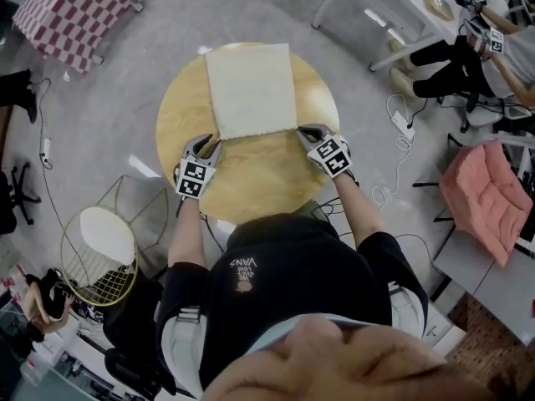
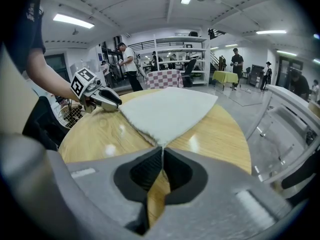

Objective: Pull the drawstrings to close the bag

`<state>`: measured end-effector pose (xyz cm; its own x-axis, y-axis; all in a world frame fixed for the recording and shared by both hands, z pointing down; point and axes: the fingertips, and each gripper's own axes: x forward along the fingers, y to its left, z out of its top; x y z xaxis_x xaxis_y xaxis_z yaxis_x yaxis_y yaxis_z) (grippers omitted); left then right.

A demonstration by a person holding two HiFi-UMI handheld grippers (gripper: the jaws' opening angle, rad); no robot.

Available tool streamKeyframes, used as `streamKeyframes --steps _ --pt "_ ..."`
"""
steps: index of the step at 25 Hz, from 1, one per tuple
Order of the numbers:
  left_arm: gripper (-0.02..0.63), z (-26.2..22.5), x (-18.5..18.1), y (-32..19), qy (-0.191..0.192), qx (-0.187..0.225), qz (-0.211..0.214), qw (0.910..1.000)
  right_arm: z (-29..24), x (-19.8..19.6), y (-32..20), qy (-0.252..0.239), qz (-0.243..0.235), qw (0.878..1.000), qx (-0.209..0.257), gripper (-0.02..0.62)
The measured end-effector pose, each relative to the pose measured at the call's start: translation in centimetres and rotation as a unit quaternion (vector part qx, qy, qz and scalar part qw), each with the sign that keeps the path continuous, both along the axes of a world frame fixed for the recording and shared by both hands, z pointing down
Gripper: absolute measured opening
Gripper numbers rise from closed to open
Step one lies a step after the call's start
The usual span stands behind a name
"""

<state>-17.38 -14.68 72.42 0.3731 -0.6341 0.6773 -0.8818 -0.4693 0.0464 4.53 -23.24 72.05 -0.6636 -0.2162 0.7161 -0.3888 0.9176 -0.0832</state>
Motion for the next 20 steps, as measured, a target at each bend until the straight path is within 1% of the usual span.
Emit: streamKeyframes --steps 2,6,8,11,13,14,16,20 --pt "0.109 0.3 0.3 0.1 -0.001 -0.007 0.007 1.0000 0.0 0.1 -0.2 0.001 0.001 1.000 -0.001 0.008" --pt "0.109 1.4 1.0 0.5 -0.014 -0.025 0.035 0.9990 -0.1 0.1 -0.4 0.002 0.003 1.000 -0.001 0.008" --pt "0.108 1.8 0.9 0.7 -0.016 -0.028 0.034 0.9989 0.0 0.1 -0.4 0.002 0.003 1.000 -0.001 0.008" --pt "0.105 1.0 0.8 0.4 -0.010 -0.025 0.030 0.9992 0.0 0.1 -0.4 0.002 0.002 1.000 0.000 0.008" --pt "0.053 0.9 0.7 0.3 -0.007 -0.023 0.030 0.9993 0.1 0.1 -0.4 0.002 0.002 1.000 -0.001 0.008" --pt "0.037 0.9 0.7 0.3 -0.007 -0.023 0.032 0.9992 0.1 0.0 -0.4 0.003 0.002 1.000 -0.002 0.008" --pt "0.035 1.2 0.8 0.5 -0.012 -0.026 0.037 0.9989 0.2 0.0 -0.3 0.005 0.003 1.000 -0.003 0.008" --pt "0.035 2.5 1.0 1.1 -0.034 -0.036 0.047 0.9977 0.1 0.0 -0.3 0.001 0.003 1.000 -0.001 0.008"
